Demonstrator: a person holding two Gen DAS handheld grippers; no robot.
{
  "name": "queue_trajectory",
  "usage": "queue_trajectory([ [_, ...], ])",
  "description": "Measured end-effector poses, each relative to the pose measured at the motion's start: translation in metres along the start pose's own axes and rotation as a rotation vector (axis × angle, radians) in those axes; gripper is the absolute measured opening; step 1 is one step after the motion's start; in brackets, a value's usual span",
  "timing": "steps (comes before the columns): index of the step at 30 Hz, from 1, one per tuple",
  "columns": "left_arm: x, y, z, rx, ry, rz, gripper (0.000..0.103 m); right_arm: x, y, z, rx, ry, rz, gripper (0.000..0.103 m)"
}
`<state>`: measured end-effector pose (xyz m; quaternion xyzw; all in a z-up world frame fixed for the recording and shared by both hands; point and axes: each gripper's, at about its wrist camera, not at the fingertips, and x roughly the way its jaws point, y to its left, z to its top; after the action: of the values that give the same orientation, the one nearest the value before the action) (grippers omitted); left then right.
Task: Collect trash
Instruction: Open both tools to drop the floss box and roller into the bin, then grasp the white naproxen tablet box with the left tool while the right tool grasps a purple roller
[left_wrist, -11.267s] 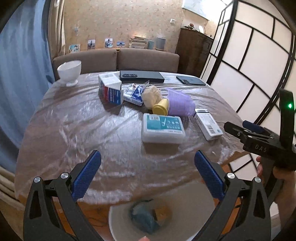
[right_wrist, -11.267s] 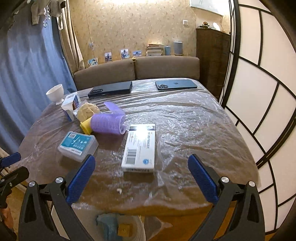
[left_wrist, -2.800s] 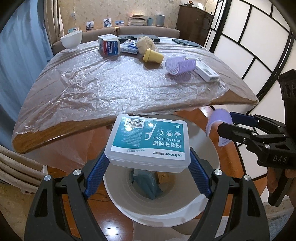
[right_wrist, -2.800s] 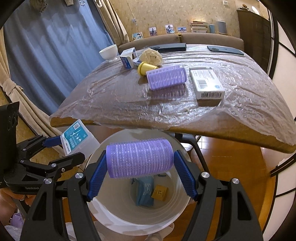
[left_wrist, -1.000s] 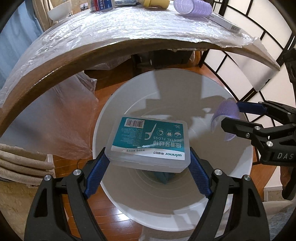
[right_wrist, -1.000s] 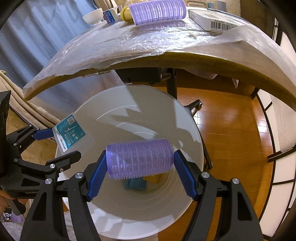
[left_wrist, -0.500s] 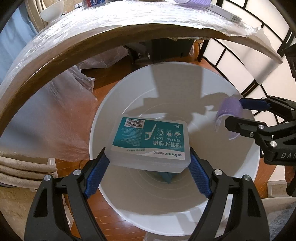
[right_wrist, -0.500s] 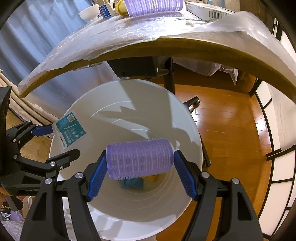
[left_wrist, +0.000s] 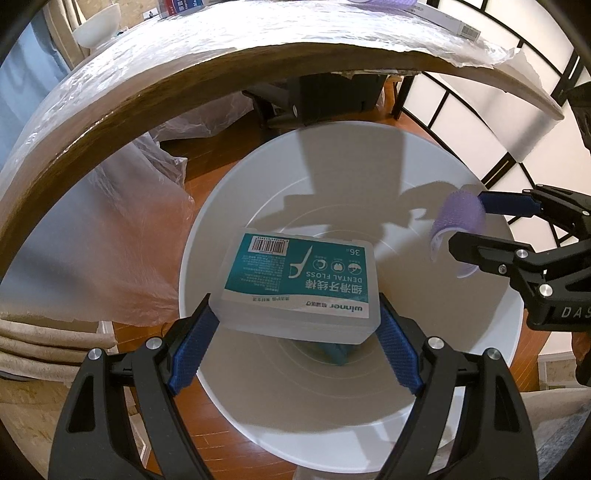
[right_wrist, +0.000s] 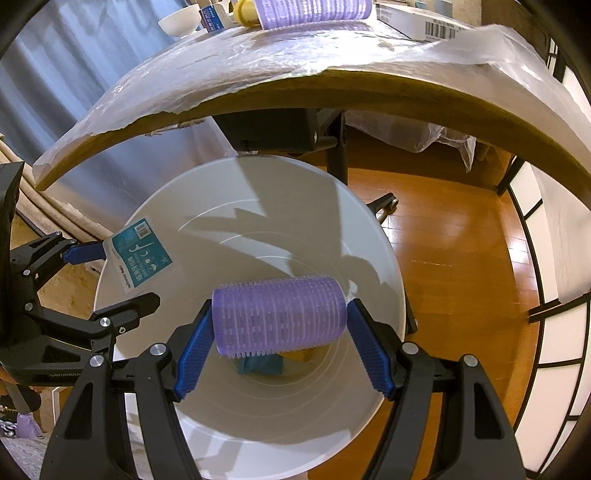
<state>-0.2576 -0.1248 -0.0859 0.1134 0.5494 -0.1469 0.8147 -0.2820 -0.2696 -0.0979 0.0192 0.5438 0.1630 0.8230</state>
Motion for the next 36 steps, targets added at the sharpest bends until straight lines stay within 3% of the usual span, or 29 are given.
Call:
queue_trajectory([
  [18, -0.001, -0.001, -0.001, 0.017, -0.004, -0.01, 0.084, -0.001, 0.0, -0.002, -0.006, 0.005, 0.003, 0.071],
  [19, -0.002, -0.001, -0.001, 0.021, -0.005, -0.022, 0.084, -0.001, -0.001, -0.002, -0.004, 0.005, 0.013, 0.071],
  [22, -0.005, -0.004, -0.002, 0.043, -0.019, -0.014, 0.084, -0.005, -0.001, -0.001, 0.006, -0.011, -0.005, 0.087],
  [25, -0.008, -0.002, -0.002, 0.039, -0.027, 0.009, 0.091, -0.011, -0.002, -0.001, 0.013, -0.027, -0.012, 0.088],
  [30, -0.024, 0.011, -0.007, -0.02, -0.047, -0.059, 0.092, -0.035, -0.006, -0.002, 0.01, -0.08, -0.039, 0.089],
  [34, -0.062, 0.016, -0.007, -0.048, -0.129, -0.094, 0.092, -0.069, -0.004, 0.003, -0.006, -0.172, -0.049, 0.091],
  [36, -0.093, 0.02, 0.001, -0.053, -0.211, -0.128, 0.092, -0.086, -0.001, 0.01, -0.014, -0.228, -0.048, 0.094],
])
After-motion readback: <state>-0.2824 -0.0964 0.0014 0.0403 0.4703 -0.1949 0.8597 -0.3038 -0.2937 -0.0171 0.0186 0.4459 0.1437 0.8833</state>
